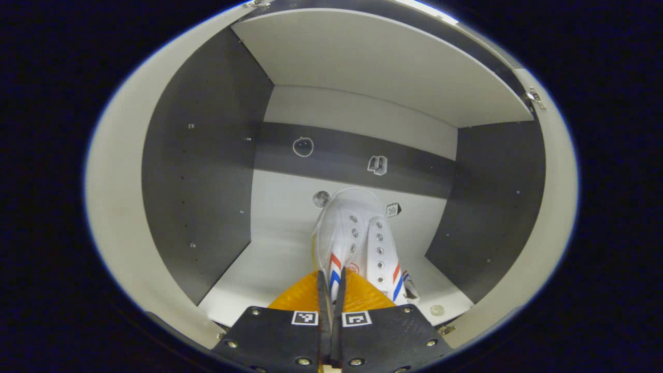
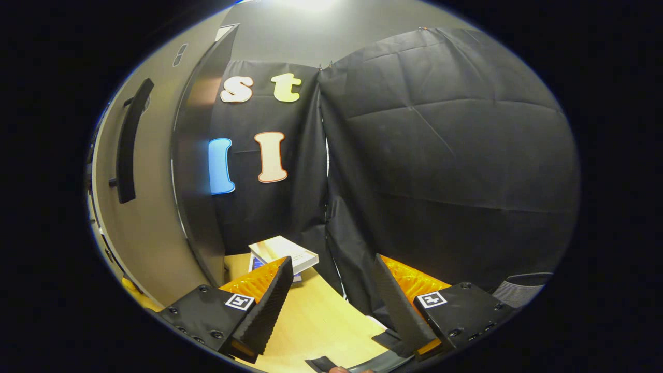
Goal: Grab one shoe with the right hand and put it into the shoe cabinet, grab the other shoe with the left hand and put it into the shoe cabinet; then close the right door with the right hand and the left door with the left hand.
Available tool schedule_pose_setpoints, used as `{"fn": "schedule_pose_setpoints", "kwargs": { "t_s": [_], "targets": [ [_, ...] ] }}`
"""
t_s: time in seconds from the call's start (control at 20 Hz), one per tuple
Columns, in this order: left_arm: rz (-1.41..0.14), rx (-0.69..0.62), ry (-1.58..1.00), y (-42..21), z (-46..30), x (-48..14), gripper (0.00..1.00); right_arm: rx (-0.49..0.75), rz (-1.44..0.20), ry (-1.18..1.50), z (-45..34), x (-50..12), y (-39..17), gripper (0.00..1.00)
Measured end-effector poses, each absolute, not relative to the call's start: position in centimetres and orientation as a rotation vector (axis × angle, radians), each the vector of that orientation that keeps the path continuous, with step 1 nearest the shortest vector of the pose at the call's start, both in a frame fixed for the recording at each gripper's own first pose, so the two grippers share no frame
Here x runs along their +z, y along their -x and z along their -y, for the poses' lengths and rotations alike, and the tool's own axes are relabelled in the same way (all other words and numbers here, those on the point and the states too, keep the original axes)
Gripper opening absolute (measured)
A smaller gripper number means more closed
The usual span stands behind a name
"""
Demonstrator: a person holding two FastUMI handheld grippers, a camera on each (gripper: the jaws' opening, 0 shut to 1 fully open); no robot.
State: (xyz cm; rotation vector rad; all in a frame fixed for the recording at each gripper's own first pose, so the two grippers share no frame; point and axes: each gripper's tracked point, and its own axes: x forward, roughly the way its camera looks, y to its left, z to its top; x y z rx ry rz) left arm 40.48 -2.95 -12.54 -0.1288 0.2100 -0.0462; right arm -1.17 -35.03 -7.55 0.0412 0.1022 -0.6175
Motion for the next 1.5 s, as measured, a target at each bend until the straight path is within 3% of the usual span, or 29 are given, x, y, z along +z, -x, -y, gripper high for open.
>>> {"fn": "schedule_pose_setpoints", "kwargs": {
  "t_s": [0.5, 0.85, 1.2, 1.5],
  "targets": [
    [-0.431, -0.073, 0.272, -45.2, 4.3, -18.3, 0.02, -0.630, -0.101, -0.066, 37.7, -8.3, 0.9, 0.98],
    [-0.479, -0.064, 0.204, -45.5, 4.3, -19.2, 0.03, -0.619, -0.123, -0.102, 37.6, -9.4, 1.8, 0.98],
    [-0.296, 0.059, -0.005, -42.4, 2.3, -12.5, 0.96, -0.619, -0.127, -0.113, 37.8, -9.1, 2.0, 0.98],
    [-0.067, 0.049, -0.051, -32.9, 3.1, -5.6, 0.94, -0.588, -0.071, -0.080, 37.5, -5.5, 0.6, 0.98]
  ]
}}
